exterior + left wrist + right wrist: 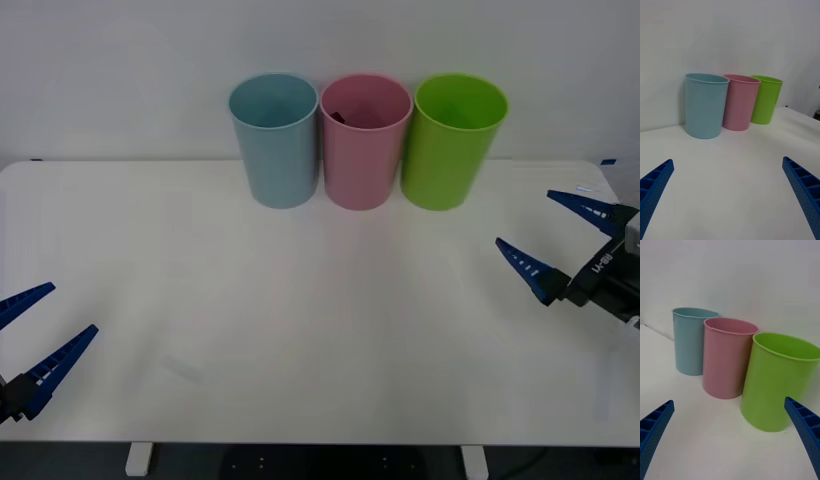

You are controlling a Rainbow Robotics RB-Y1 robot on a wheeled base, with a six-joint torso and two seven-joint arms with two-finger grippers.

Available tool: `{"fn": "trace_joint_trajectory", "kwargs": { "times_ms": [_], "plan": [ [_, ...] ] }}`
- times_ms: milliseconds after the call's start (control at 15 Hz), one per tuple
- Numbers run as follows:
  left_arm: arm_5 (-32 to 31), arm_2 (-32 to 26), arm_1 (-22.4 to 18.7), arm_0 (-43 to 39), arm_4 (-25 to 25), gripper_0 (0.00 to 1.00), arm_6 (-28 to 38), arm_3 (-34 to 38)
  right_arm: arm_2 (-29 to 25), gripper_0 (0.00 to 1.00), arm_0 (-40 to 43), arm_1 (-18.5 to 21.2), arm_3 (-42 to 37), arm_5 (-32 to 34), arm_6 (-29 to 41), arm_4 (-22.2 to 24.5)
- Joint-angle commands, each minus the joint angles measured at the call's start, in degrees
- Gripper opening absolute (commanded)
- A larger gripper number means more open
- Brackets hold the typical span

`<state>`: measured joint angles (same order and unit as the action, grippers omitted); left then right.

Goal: Grasp the object on the table and drop it into the matching bin: aluminum can to the light blue bin, PET bottle to the pink bin.

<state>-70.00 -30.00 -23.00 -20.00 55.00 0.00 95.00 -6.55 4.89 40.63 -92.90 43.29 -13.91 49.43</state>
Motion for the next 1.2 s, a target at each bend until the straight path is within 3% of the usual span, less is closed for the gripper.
{"fn": "trace_joint_trajectory", "kwargs": {
  "times_ms": [67,533,1200],
  "plan": [
    [0.0,0.0,0.0,0.0,0.0,1.0,0.0,0.0,-3.65,1.0,3.63,-0.91,0.0,6.37,-0.51,-0.03],
    [0.0,0.0,0.0,0.0,0.0,1.0,0.0,0.0,-8.3,1.0,7.94,-1.26,0.0,17.53,0.37,0.84],
    [0.0,0.0,0.0,0.0,0.0,1.0,0.0,0.0,-8.48,1.0,10.23,-1.35,0.18,19.46,0.99,1.46]
  ]
}}
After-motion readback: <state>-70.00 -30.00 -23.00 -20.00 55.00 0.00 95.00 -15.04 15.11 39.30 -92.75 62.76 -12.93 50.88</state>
